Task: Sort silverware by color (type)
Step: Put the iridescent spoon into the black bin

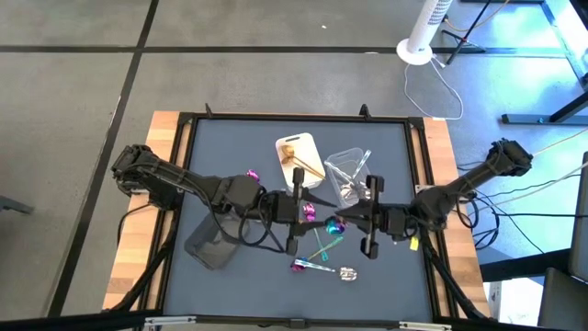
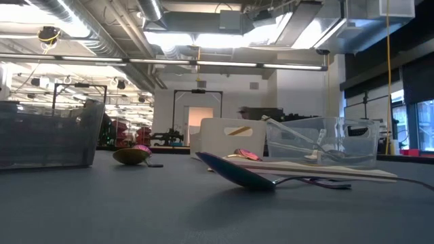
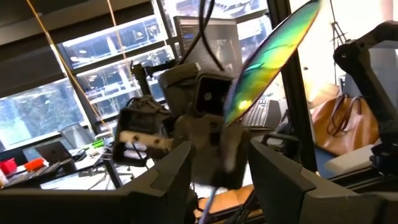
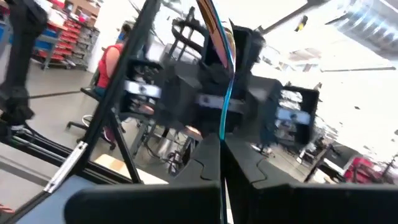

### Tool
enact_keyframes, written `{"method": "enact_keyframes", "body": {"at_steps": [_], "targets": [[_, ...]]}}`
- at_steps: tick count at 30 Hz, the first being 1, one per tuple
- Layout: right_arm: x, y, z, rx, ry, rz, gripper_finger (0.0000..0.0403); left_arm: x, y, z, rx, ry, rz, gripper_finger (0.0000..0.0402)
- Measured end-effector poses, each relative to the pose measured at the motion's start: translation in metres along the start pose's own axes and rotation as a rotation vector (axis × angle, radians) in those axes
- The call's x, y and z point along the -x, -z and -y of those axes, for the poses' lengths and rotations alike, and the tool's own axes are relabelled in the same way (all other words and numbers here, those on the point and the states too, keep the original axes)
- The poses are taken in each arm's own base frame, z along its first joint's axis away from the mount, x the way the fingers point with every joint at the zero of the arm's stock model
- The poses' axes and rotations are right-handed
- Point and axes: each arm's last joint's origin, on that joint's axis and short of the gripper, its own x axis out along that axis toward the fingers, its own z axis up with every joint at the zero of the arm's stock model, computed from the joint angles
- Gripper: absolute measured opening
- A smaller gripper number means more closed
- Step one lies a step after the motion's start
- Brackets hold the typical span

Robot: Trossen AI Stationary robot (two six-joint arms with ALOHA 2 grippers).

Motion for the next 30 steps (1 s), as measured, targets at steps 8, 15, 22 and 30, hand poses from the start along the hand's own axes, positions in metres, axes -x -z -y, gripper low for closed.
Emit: {"method": "enact_keyframes", "body": {"at_steps": [8, 15, 22, 30], "targets": [[-0.009, 0.013, 0.010, -0.026, -0.032, -0.001, 0.0000, 0.000, 0.000, 0.000, -0.021, -0.005, -0.002, 0.0153], [-0.011, 0.014, 0.010, -0.026, -0.030, -0.001, 0.0000, 0.000, 0.000, 0.000, -0.022, -0.010, -0.005, 0.0143], [-0.011, 0.014, 0.010, -0.026, -0.030, 0.000, 0.0000, 0.000, 0.002, 0.000, -0.026, -0.030, -0.024, 0.0083], [-0.011, 0.014, 0.010, -0.024, -0.033, -0.001, 0.0000, 0.000, 0.002, -0.001, -0.025, -0.033, -0.025, 0.0007]]}}
